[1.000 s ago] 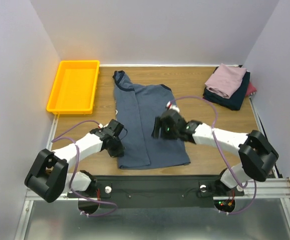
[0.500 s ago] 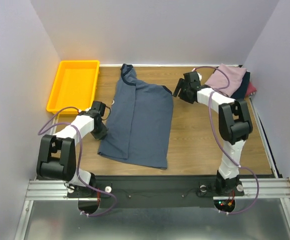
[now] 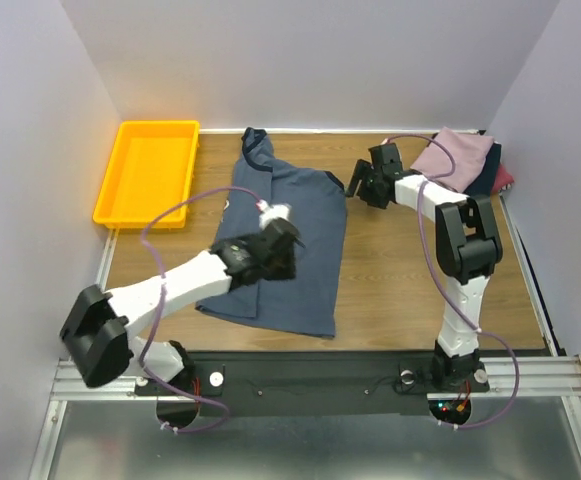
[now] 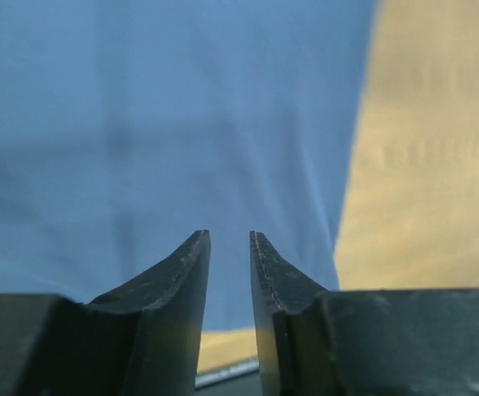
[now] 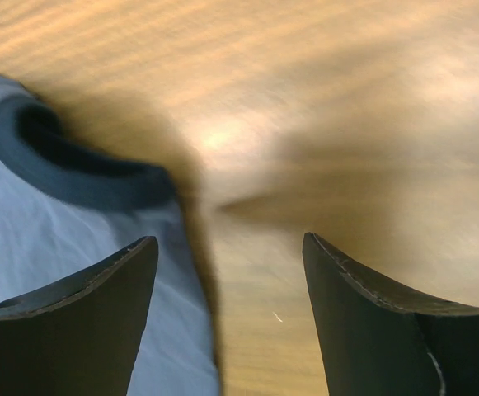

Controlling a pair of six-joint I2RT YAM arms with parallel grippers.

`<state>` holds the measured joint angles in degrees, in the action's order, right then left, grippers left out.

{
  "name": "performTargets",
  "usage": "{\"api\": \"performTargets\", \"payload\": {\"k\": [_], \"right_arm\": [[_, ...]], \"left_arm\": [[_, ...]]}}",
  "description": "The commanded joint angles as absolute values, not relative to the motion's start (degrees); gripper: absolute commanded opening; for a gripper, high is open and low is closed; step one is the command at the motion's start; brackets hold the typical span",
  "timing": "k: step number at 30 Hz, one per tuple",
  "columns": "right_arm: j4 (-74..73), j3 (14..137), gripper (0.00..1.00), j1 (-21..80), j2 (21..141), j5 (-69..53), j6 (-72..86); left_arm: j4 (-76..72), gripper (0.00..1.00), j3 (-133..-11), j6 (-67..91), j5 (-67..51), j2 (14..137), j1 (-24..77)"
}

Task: Fold and stack the tank tops
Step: Fold the tank top

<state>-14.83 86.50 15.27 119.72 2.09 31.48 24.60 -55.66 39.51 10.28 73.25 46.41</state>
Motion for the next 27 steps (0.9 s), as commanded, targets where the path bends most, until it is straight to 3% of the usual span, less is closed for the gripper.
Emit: {"api": "performTargets", "payload": {"k": [1, 5, 10, 16, 19, 22, 24, 27], "right_arm": [[-13.8, 83.1, 0.76, 14.3, 111.4, 2.8, 31.0], [-10.6, 77.2, 0.75, 14.4, 106.5, -0.4, 31.0], [-9.1, 74.7, 0.73, 15.7, 107.7, -6.8, 29.3], [-7.5, 76.0, 0.72, 18.2, 113.1, -7.0, 29.1], [-7.5, 77.7, 0.71, 18.4, 116.1, -6.1, 29.7], [-7.5, 78.4, 0.64, 18.4, 117.6, -3.0, 30.0], [-7.6, 78.8, 0.52, 18.3, 118.3, -2.4, 29.8], [-7.6, 79.3, 0.35, 18.3, 118.9, -2.6, 29.8]], "left_arm": [[24.8, 0.4, -58.0, 42.6, 16.2, 80.0, 59.0], [25.0, 0.45, -62.8, 43.6, 20.2, 88.8, 68.7], [26.5, 0.45, -65.1, 47.9, 23.7, 92.6, 71.4], [27.2, 0.37, -60.9, 53.8, 25.0, 91.8, 71.4], [27.2, 0.24, -60.4, 54.1, 23.6, 93.0, 71.4], [27.9, 0.1, -59.2, 55.5, 22.5, 94.6, 71.1], [27.9, 0.0, -57.8, 56.4, 21.4, 95.0, 70.9], [27.2, 0.0, -56.5, 56.6, 20.2, 94.4, 70.9]]}}
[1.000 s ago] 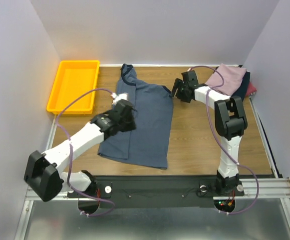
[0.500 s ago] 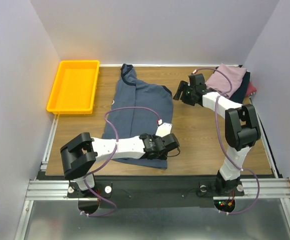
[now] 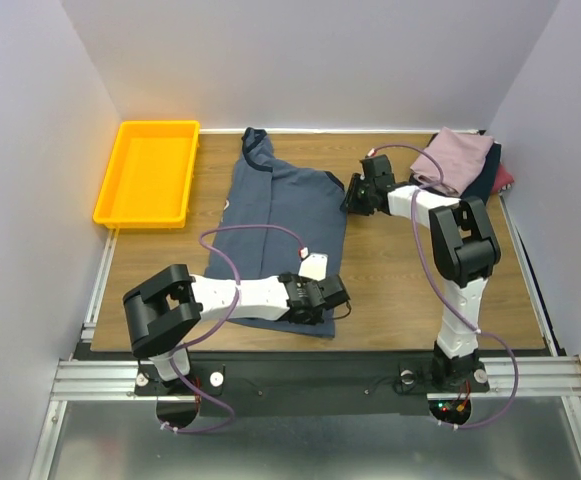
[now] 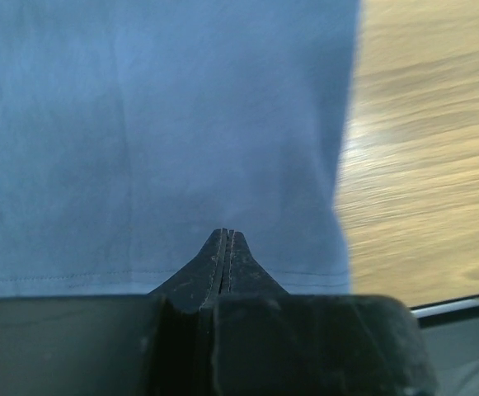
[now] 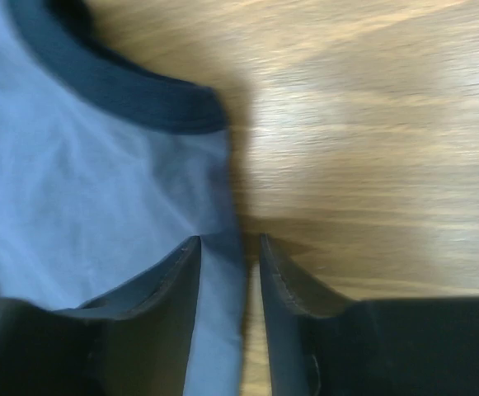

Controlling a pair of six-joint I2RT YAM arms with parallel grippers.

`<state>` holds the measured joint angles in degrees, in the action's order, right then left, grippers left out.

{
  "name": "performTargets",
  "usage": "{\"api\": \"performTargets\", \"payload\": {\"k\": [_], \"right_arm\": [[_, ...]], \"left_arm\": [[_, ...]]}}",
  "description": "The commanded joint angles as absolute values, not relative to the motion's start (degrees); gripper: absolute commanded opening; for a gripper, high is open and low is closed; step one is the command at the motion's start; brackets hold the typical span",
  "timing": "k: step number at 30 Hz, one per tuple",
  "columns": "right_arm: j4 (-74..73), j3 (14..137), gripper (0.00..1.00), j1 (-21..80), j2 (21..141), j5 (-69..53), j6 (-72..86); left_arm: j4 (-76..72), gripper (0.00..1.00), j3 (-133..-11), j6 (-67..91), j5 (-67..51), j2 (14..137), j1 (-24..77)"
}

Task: Fold and stack the tank tops
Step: Fold the tank top

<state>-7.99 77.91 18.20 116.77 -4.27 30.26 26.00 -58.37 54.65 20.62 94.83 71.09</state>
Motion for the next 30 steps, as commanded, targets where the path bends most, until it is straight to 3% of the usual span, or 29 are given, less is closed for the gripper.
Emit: {"api": "performTargets", "payload": {"k": [1, 2, 6, 19, 25, 28, 30], "right_arm": [[-7.6, 79.7, 0.31, 18.4, 119.3, -2.5, 29.7], [-7.6, 79.9, 0.24, 18.4, 119.4, -2.2, 29.6], [-8.9, 80.1, 0.14, 18.3, 118.1, 2.5, 28.9], [-12.5, 83.1, 0.1, 18.0, 117.2, 10.8, 26.2], [-12.7, 83.4, 0.11, 17.9, 116.5, 9.3, 26.2], [-12.6, 83.1, 0.15, 18.0, 115.1, 7.4, 26.2], [-12.7, 82.2, 0.18, 18.0, 113.6, 6.8, 26.3]], "left_arm": [[27.1, 0.0, -55.7, 56.6, 19.8, 94.4, 70.9], [27.1, 0.0, -55.4, 56.6, 19.7, 94.3, 70.9], [26.6, 0.0, -53.6, 56.7, 18.7, 94.3, 70.9], [27.2, 0.0, -48.9, 56.3, 15.9, 91.2, 71.2], [30.2, 0.01, -53.7, 53.6, 17.8, 87.2, 72.6], [31.0, 0.22, -59.2, 50.5, 20.1, 85.1, 73.5], [31.1, 0.32, -62.0, 48.4, 21.1, 84.4, 73.7]]}}
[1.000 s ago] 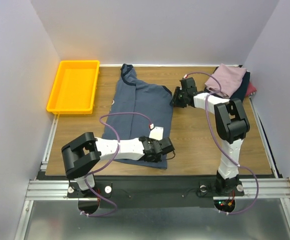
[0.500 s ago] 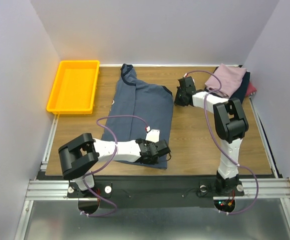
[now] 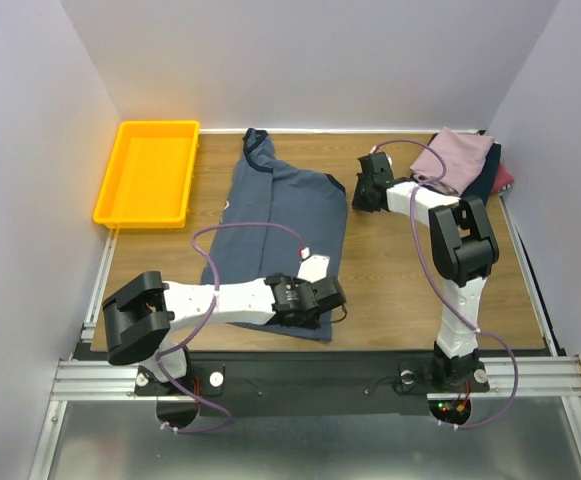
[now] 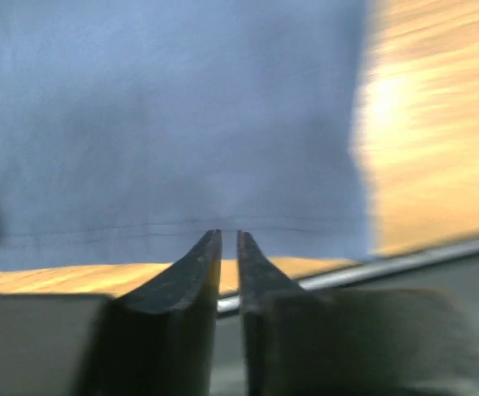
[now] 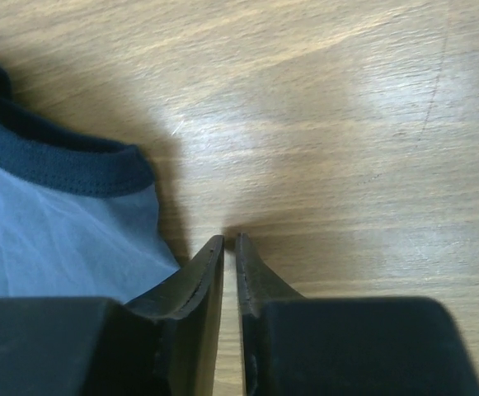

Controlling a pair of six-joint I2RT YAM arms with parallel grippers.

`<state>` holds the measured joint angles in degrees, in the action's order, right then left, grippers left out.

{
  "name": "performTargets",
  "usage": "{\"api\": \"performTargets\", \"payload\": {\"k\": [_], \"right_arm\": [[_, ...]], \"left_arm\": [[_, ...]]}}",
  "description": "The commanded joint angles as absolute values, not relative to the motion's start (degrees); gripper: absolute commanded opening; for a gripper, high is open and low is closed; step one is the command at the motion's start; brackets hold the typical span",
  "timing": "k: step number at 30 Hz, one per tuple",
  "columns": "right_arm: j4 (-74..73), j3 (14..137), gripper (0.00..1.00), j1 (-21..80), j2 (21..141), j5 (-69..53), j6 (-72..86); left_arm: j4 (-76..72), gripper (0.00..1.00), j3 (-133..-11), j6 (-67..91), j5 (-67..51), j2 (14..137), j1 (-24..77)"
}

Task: Fold and stack the tank tops
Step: Fold the tank top

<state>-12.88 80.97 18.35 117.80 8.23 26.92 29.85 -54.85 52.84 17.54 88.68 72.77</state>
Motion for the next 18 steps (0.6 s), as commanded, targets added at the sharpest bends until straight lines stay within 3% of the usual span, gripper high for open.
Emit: {"api": "performTargets", "payload": {"k": [1, 8, 18], "right_arm": [[-12.7, 81.7, 0.19, 18.0, 112.9, 6.4, 26.4], [-12.6, 77.4, 0.36, 18.0, 107.8, 1.7, 27.6], [-12.4, 75.1, 0.39, 18.0, 106.5, 0.4, 27.6]], "left_arm": [[31.1, 0.32, -64.4, 47.9, 21.3, 84.4, 73.8], [35.3, 0.35, -73.6, 47.1, 24.0, 94.2, 77.8], [45.4, 0.39, -82.2, 51.5, 31.0, 107.8, 82.6]]}}
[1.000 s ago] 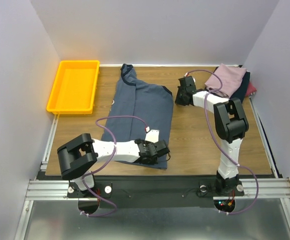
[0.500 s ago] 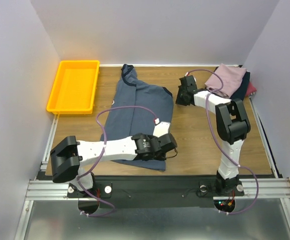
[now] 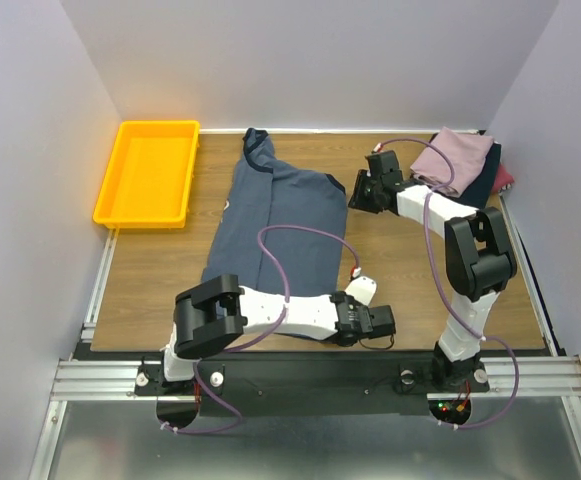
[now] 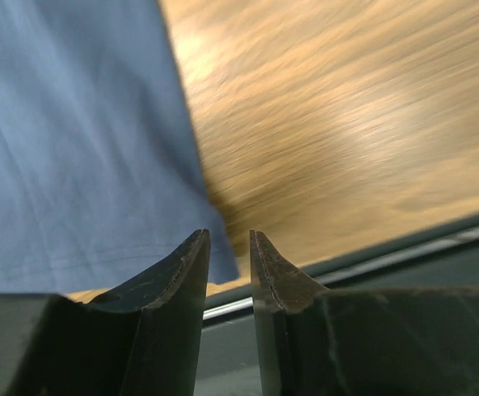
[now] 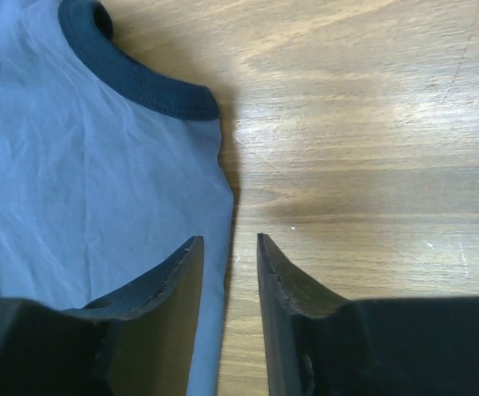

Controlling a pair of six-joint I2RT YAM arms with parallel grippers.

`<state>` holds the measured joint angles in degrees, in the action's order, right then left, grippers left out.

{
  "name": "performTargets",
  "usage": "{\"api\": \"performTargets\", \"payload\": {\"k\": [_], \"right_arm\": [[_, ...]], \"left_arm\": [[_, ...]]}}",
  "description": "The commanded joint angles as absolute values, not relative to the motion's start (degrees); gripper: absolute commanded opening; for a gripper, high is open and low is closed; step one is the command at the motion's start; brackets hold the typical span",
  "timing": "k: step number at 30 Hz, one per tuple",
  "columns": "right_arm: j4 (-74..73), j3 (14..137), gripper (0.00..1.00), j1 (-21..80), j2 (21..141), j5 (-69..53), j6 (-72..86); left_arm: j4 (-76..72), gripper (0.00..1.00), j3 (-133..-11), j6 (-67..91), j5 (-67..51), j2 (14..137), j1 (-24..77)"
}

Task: Fold and stack the tank tops
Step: Fold the tank top

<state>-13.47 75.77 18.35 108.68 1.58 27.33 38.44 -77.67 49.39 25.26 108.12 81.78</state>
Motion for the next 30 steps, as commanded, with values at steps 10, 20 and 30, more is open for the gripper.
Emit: {"api": "performTargets", "payload": {"k": [10, 20, 30], "right_arm": [[-11.9, 73.7, 0.43, 18.2, 106.8, 0.4, 27.9], [-10.8, 73.9, 0.5, 18.1, 108.8, -2.3, 28.1], [-9.7, 73.8, 0.51, 18.1, 110.0, -4.1, 28.0]], "left_arm": [[47.4, 0.42, -83.0, 53.1, 31.8, 110.7, 84.5], [43.6, 0.41, -79.5, 52.9, 30.4, 110.7, 84.6], [42.9, 0.25, -77.0, 54.3, 31.6, 110.7, 84.0]]}}
